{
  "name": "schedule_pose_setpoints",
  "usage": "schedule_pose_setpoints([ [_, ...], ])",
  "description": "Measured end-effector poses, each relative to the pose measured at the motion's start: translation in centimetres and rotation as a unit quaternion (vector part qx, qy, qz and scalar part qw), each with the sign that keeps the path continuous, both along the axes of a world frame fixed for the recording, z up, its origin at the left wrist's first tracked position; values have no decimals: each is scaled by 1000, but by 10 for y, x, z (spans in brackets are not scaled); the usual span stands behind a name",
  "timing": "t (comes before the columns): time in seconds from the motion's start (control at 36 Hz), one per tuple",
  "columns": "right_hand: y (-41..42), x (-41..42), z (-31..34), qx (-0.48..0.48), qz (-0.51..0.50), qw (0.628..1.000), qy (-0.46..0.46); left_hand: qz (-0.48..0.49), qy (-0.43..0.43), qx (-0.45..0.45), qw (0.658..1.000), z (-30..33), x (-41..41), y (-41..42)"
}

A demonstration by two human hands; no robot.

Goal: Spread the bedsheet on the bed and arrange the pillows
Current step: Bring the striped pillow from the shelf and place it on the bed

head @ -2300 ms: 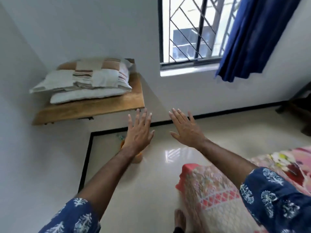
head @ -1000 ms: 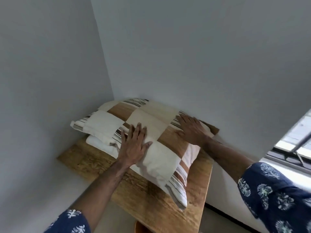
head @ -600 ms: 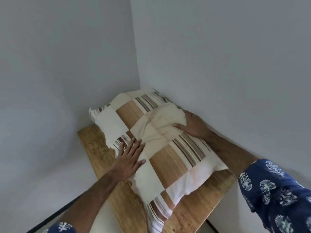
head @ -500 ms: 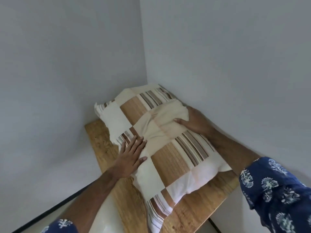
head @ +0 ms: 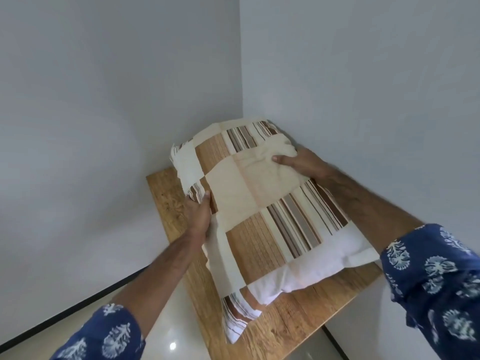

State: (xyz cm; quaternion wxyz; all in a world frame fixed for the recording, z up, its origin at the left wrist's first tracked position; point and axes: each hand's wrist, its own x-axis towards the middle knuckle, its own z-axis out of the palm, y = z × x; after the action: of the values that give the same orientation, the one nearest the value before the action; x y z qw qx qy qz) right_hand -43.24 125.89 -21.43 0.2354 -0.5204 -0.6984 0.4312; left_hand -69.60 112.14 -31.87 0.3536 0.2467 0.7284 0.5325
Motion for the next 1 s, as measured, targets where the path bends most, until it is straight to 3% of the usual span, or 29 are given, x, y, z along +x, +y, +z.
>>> schedule_pose_setpoints([
  [0.14, -29, -11, 23, 15, -31, 998, 48, -37, -150, 10, 988, 9, -26, -1],
  [0.22, -57, -19, 44, 24, -58, 996, 70, -75, -190, 41, 978, 14, -37, -8],
  [0.47, -187, -33, 87, 56, -124, 983, 122, -93, -158, 144, 972, 55, -34, -39],
  [0.56, -235, -16, 94, 62, -163, 975, 140, -140, -145, 193, 960, 68, -14, -54],
  [0.67, -297, 19, 105, 56, -239, 946, 210, -257, -146, 259, 920, 89, 26, -71],
  [0.81, -377, 57, 111, 70, -330, 879, 338, -363, -142, 332, 859, 120, 85, -93],
  [1.0, -503, 101, 100, 109, -463, 809, 344, -521, -139, 404, 739, 144, 184, -163],
])
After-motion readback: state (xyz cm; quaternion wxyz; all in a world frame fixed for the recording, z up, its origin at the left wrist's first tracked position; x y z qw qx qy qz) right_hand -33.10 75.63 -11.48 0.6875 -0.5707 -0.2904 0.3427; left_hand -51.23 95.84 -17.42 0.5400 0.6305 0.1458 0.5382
